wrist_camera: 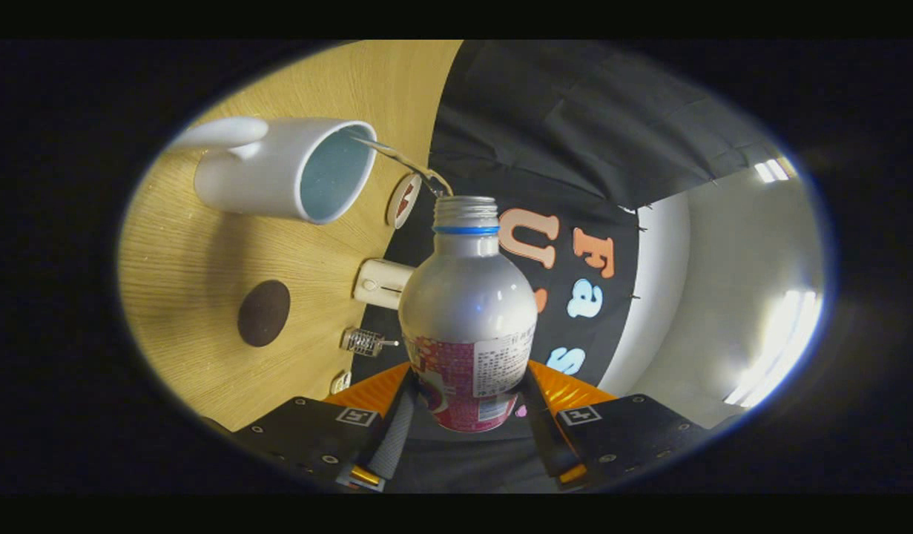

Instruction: Take the bottle from table, then pour the juice into the cup, finally place the bottle on the coaster

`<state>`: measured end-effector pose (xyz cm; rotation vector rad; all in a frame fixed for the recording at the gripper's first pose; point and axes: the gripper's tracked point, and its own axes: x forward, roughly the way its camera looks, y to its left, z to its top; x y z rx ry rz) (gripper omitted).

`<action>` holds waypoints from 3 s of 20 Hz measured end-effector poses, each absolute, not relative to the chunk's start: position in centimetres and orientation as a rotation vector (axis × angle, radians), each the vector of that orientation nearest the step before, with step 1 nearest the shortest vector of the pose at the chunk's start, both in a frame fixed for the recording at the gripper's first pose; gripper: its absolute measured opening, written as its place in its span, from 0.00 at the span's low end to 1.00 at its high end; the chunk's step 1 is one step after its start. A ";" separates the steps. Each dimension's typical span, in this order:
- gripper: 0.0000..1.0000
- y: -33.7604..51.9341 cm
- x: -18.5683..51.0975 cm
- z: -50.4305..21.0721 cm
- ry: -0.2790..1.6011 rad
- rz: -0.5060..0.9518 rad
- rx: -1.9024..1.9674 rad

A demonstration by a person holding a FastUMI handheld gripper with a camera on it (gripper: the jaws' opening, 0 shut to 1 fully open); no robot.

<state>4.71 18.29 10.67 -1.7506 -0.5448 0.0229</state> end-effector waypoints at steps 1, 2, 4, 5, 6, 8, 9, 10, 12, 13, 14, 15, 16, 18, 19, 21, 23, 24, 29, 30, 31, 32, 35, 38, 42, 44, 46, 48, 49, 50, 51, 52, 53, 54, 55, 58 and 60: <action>0.73 18.2 4.7 10.6 -0.540 0.025 -1.752; 0.73 18.2 4.7 10.6 -0.538 0.028 -1.754; 0.74 18.2 4.6 10.6 -0.538 0.030 -1.763; 0.73 18.2 4.6 10.6 -0.537 0.032 -1.766; 0.73 18.1 4.6 10.6 -0.536 0.033 -1.770; 0.73 18.1 4.7 10.6 -0.532 0.034 -1.776; 0.73 18.1 4.8 10.5 -0.531 0.035 -1.778; 0.73 18.0 4.7 10.5 -0.530 0.035 -1.781; 0.73 18.0 4.8 10.5 -0.528 0.037 -1.788; 0.73 17.9 4.8 10.4 -0.526 0.040 -1.791; 0.73 17.9 4.7 10.4 -0.522 0.042 -1.793; 0.73 17.8 4.8 10.3 -0.518 0.044 -1.795; 0.74 17.8 4.9 10.3 -0.516 0.046 -1.797; 0.73 17.7 4.9 10.2 -0.509 0.049 -1.796; 0.73 17.6 4.9 10.1 -0.506 0.049 -1.797; 0.73 17.6 4.8 10.1 -0.502 0.049 -1.800; 0.74 17.5 4.9 10.2 -0.496 0.043 -1.794; 0.74 17.4 4.9 10.2 -0.492 0.040 -1.787; 0.74 17.3 4.9 10.1 -0.494 0.043 -1.793; 0.74 17.4 4.7 10.1 -0.493 0.044 -1.798; 0.73 17.4 4.7 10.1 -0.491 0.046 -1.802; 0.73 17.5 4.6 10.1 -0.488 0.048 -1.805; 0.74 17.4 4.6 10.1 -0.484 0.053 -1.807; 0.74 17.5 4.5 9.7 -0.484 0.060 -1.813; 0.73 17.6 4.5 9.5 -0.479 0.070 -1.831; 0.73 17.6 4.6 9.4 -0.479 0.071 -1.839; 0.73 17.5 4.7 9.3 -0.477 0.072 -1.843; 0.74 17.6 4.7 9.4 -0.477 0.070 -1.848; 0.74 17.5 4.8 9.3 -0.476 0.070 -1.854; 0.74 17.5 4.8 9.3 -0.477 0.071 -1.859; 0.74 17.6 4.8 9.4 -0.479 0.072 -1.862; 0.74 17.7 4.8 9.3 -0.480 0.074 -1.865; 0.73 17.8 4.7 9.4 -0.481 0.076 -1.865; 0.73 17.8 4.7 9.4 -0.482 0.077 -1.864; 0.73 17.9 4.6 9.5 -0.484 0.077 -1.864; 0.73 17.9 4.7 9.5 -0.480 0.079 -1.866; 0.73 17.9 4.5 9.8 -0.488 0.076 -1.879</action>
